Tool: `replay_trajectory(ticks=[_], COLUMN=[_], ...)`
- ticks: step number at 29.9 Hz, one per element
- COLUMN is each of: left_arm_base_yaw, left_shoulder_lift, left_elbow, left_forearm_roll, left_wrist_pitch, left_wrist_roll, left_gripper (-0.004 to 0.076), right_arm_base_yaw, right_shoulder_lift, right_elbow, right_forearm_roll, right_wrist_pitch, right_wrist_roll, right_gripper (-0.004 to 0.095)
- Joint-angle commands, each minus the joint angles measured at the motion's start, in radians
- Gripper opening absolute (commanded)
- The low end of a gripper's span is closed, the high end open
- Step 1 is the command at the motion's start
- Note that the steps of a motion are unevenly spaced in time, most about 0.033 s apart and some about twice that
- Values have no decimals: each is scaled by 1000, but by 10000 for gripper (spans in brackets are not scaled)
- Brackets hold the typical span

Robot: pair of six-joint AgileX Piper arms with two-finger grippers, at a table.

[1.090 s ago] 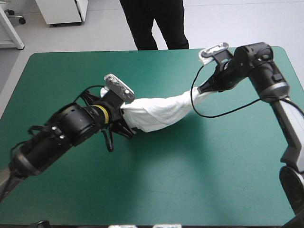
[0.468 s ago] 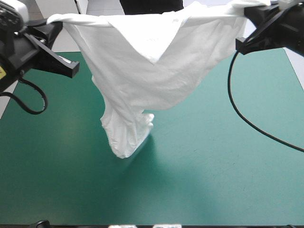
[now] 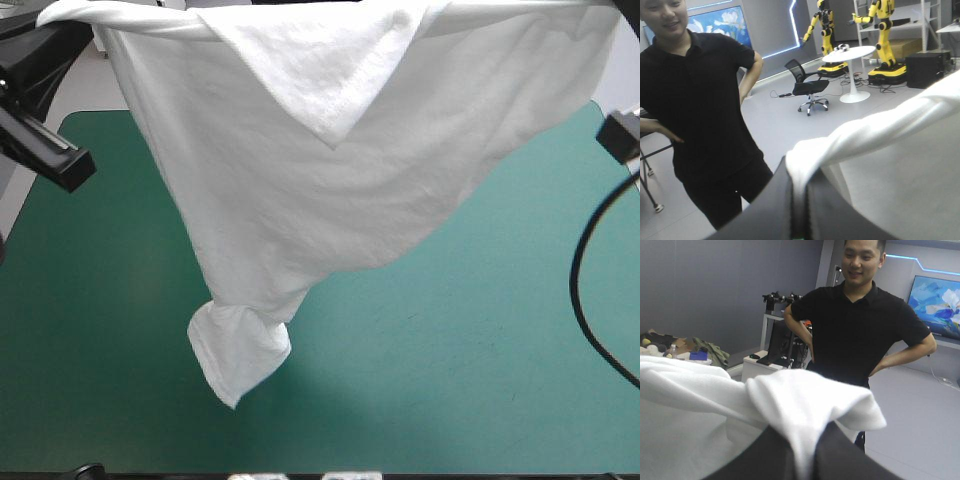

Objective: Fold the cloth

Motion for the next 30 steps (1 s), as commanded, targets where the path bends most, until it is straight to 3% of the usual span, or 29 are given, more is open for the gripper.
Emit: replay_trajectory(ticks=[1,10,20,26,30], left_arm_base_yaw=[-1,-1,-1,-1,2], left_shoulder_lift=[-49,-71,-31,94,201], left_elbow=[-25,10,195,314,362], left_forearm_roll=[-44,-89,5,212,230], left_wrist_pitch=[-68,1,109,86,-3], left_wrist_roll=[13,-4,-110,-191,-221], left_gripper=[-9,-9,-9,-9,-8], right_arm_base_yaw=[-3,-3,-3,-3,-3], right_shoulder_lift=[-53,-148,-171,-139,-67], right_elbow=[-17,56,361,617,709], right_forearm_roll=[-4,-4,-14,-30,-85], right_wrist_pitch=[-66,-37,6,-43,-66], right_wrist_roll=[-9,-6,31,31,33], right_gripper=[-17,-17,-17,-17,-17])
